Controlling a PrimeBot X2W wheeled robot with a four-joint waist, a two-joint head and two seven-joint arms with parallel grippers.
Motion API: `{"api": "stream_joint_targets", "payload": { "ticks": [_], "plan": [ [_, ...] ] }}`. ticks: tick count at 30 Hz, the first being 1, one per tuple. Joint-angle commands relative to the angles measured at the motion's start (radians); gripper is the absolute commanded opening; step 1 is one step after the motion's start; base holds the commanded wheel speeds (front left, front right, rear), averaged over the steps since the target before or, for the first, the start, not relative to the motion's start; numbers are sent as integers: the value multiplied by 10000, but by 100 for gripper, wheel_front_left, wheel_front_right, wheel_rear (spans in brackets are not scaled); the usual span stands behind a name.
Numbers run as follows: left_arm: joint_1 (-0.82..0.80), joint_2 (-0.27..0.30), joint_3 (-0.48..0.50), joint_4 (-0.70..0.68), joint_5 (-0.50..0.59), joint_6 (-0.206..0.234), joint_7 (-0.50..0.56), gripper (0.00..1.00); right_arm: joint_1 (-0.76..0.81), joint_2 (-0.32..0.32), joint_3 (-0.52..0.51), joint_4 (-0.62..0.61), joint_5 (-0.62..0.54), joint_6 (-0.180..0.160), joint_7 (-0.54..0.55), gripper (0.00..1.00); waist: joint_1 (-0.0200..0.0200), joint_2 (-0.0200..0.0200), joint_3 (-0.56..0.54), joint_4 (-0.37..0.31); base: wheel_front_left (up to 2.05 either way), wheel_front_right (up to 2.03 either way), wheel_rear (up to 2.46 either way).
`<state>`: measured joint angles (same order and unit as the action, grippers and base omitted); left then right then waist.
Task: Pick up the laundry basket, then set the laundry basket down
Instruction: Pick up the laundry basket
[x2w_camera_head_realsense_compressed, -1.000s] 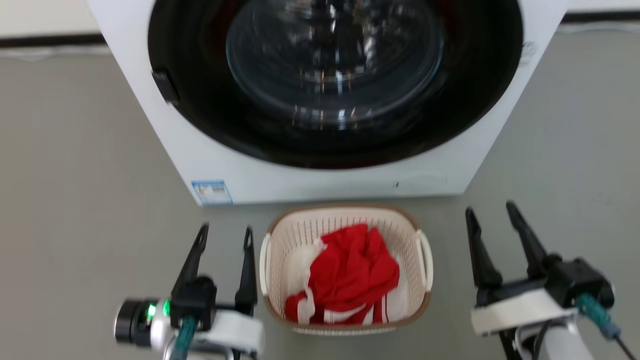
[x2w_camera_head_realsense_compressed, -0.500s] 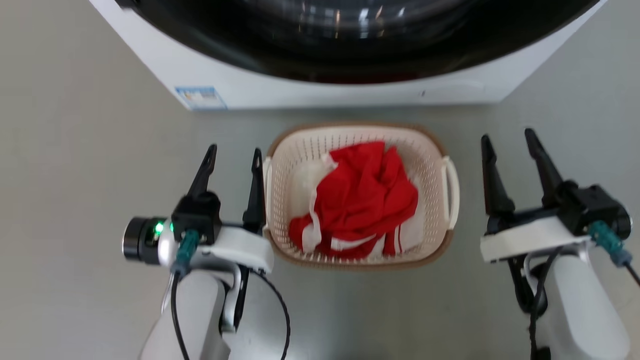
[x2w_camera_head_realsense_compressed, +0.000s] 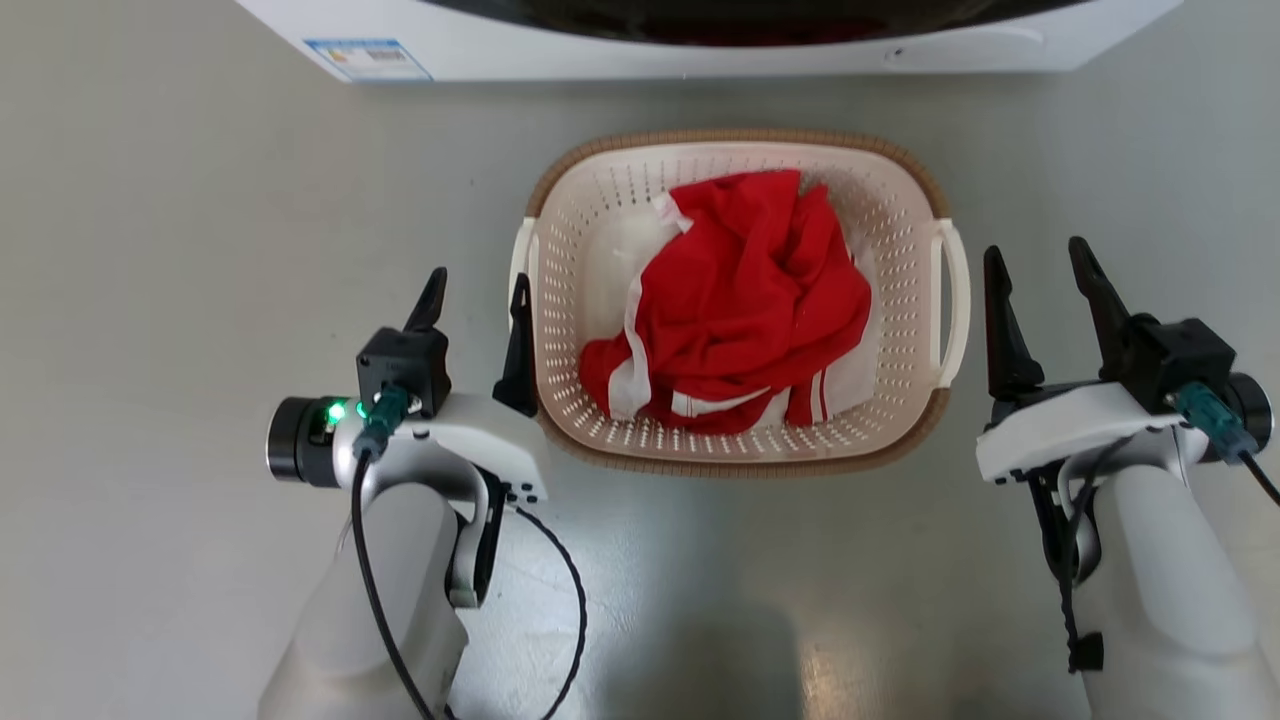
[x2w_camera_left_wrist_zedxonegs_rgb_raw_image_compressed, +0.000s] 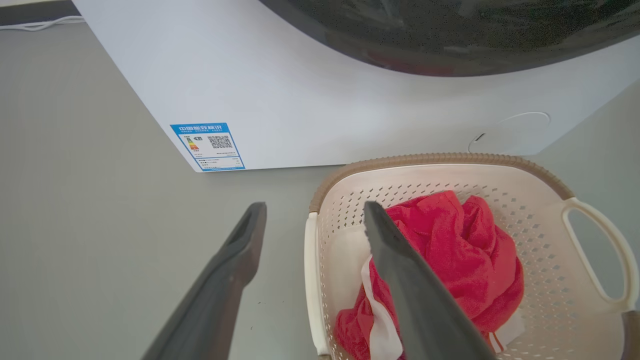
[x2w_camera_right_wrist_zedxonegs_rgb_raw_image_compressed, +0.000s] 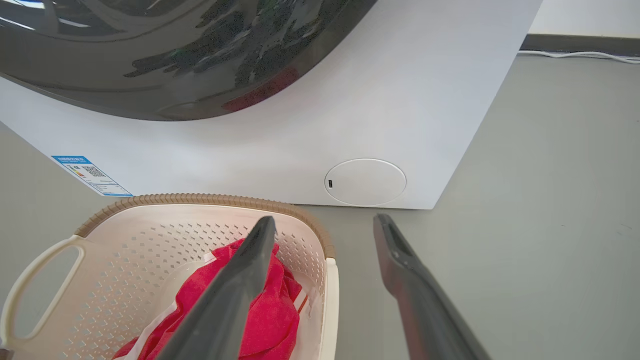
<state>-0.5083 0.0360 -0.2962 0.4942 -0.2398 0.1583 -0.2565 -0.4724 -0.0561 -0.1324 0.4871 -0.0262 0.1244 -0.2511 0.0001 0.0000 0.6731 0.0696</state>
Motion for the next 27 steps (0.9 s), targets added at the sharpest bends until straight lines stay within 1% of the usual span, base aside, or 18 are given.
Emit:
{"api": "stream_joint_targets", "payload": {
  "ticks": [1, 7, 11, 19, 27],
  "plan": [
    [-329, 144, 182, 191, -145, 9, -53, 100, -214, 59, 143, 164, -111, 63, -107, 100, 0, 0, 384, 5, 0, 0, 0],
    [-1054, 143, -26, 1170, -493, -26, -53, 100, -880, 59, 63, 1206, -298, 63, -107, 100, -1, 0, 1135, 35, 0, 0, 0],
    [-1382, 143, -228, 1622, -645, -82, -53, 100, -1194, 59, 83, 1647, -376, 63, -107, 100, -1, 0, 1470, 62, 0, 0, 0],
    [-1791, 143, -638, 2512, -976, -254, -53, 100, -1520, 59, 341, 2097, -345, 63, -107, 100, -1, 0, 1864, 65, 0, 0, 0],
    [-2193, 143, -855, 3050, -1010, -402, -53, 100, -1841, 59, 524, 2557, -352, 63, -107, 100, -1, 0, 2179, 16, 0, 0, 0]
  ]
}}
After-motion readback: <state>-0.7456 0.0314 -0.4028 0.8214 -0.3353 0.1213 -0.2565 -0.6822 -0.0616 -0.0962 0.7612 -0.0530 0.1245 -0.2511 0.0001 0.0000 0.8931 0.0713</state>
